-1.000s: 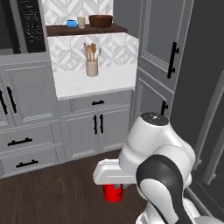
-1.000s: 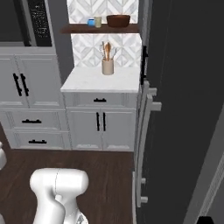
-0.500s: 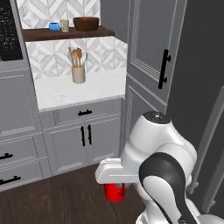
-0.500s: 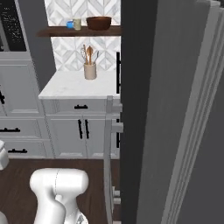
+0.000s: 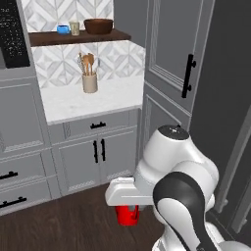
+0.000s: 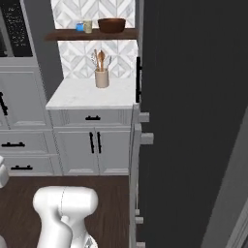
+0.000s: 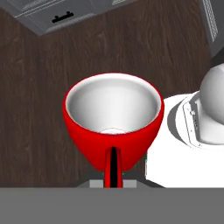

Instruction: Gather all objects into one cabinet and sort the glasses and bowls to opposite sides.

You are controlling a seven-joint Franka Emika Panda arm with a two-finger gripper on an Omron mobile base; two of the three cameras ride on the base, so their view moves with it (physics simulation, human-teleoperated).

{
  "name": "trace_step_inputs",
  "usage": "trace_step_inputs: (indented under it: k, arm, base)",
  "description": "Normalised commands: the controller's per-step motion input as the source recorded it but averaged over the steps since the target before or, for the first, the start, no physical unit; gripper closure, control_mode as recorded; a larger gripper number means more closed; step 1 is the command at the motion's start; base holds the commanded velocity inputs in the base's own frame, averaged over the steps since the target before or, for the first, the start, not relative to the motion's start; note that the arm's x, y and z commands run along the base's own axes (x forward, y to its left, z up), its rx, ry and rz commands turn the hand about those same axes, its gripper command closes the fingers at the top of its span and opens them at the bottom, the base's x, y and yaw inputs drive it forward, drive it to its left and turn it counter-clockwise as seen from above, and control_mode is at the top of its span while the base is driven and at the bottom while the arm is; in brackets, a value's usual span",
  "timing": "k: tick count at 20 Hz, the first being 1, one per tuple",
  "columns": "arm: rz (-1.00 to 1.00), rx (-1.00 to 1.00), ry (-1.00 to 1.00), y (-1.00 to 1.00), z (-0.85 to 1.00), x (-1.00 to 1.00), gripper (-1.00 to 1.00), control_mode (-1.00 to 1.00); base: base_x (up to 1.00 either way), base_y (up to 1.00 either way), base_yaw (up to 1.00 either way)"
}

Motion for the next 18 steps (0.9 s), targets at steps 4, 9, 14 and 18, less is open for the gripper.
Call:
trace_step_inputs:
  k: [4,9,14,18]
  arm:
    - [0.00,0.00,0.00,0.00,0.00,0.00,1.00,1.00]
    - [0.00,0.00,0.00,0.00,0.00,0.00,1.00,1.00]
    - [0.00,0.00,0.00,0.00,0.00,0.00,1.00,1.00]
    - [0.00,0.00,0.00,0.00,0.00,0.00,1.00,1.00]
  base:
    - [0.97,0.00,-0.12]
    - [1.00,0.00,-0.22]
    - [1.00,0.01,-0.22]
    - [0.86,0.06,-0.18]
